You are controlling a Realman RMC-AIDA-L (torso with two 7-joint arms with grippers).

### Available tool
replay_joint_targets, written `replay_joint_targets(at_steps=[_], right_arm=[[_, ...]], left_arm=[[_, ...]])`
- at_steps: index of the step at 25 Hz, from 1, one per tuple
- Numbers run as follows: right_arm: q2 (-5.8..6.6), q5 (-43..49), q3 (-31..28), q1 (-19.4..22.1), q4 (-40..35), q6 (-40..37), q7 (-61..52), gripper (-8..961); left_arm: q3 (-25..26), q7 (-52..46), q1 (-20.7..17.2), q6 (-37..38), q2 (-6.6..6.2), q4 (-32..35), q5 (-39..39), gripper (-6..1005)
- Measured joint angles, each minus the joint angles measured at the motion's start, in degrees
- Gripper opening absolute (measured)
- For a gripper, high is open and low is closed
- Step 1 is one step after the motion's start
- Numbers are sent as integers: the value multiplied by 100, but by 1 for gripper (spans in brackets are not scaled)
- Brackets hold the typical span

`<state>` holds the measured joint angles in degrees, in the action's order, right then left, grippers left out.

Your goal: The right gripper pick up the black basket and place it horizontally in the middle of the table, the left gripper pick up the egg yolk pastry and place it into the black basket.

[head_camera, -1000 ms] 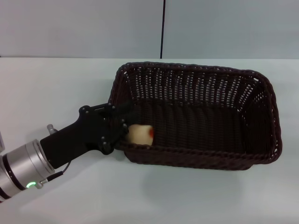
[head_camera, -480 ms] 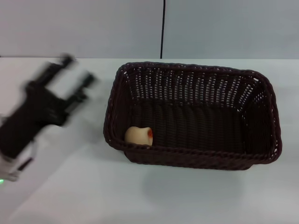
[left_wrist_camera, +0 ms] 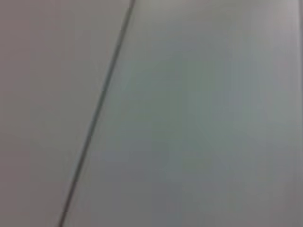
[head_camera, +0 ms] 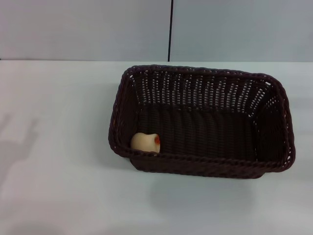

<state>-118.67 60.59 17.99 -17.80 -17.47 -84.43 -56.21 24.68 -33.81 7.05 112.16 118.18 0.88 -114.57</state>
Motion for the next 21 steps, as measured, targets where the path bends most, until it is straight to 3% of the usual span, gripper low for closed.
replay_joint_targets(at_steps=[12,18,21], right_arm=[[-7,-11,-230,-60,233,130,565,447],[-14,-13,-235,-100,337,136,823,447],[-15,-12,-235,-100,348,137,893,447]], left_arm=[[41,23,62,-555,39,-194,-160,688],[281,145,-22,-518,39,-370,-80,559],[344,149,-41,-516,32,-359,-88,559]])
